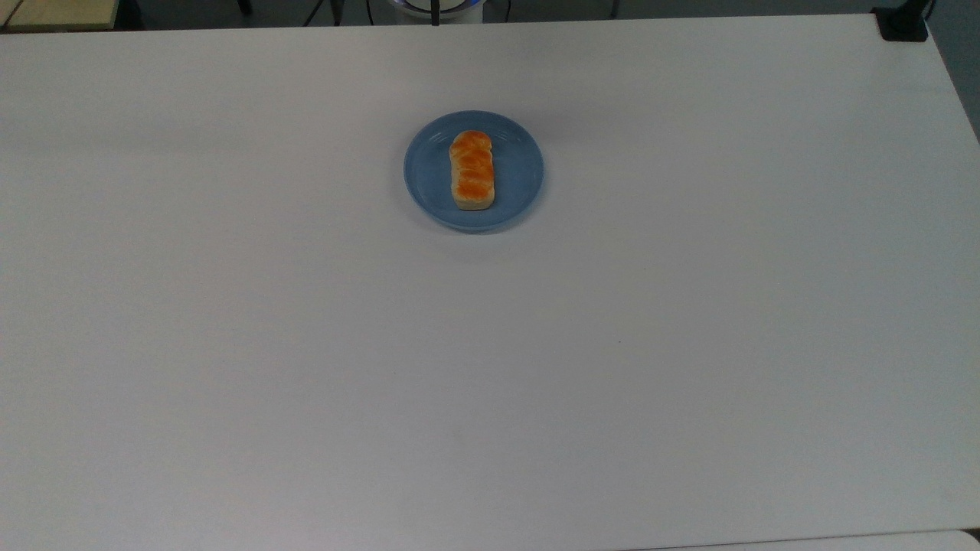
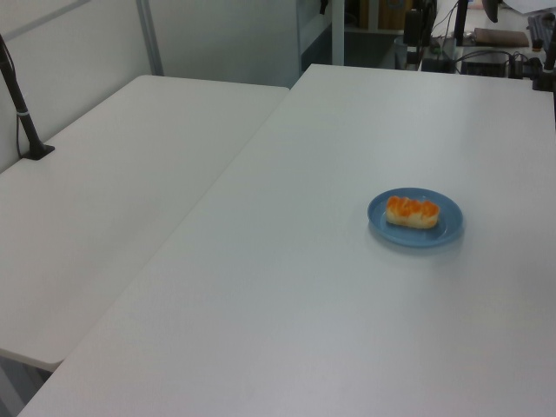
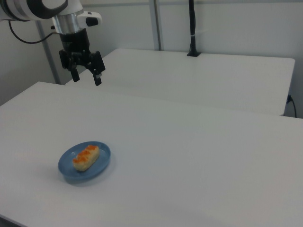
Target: Put the bread on a plate
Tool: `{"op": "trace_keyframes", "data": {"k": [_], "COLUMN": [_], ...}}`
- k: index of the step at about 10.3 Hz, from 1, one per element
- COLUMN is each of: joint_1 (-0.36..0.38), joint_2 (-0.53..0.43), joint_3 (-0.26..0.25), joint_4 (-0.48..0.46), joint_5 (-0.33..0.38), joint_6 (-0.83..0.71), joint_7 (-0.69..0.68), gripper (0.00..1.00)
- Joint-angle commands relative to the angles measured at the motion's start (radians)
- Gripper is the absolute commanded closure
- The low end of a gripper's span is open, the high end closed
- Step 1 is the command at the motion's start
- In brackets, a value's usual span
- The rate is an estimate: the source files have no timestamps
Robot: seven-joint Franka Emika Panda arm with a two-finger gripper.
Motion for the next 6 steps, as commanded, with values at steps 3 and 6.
{"op": "trace_keyframes", "data": {"k": [3,6], "joint_1": [0.006,0.003], "joint_2": [-0.007,-0.006], "joint_3": [-0.012,-0.012], "joint_4": [-0.006,-0.007], "joint_5": [0.02,0.017], "joint_6": [-0.026,-0.04], "joint_7": [-0.012,-0.015], "gripper": [0.0,0.0]}}
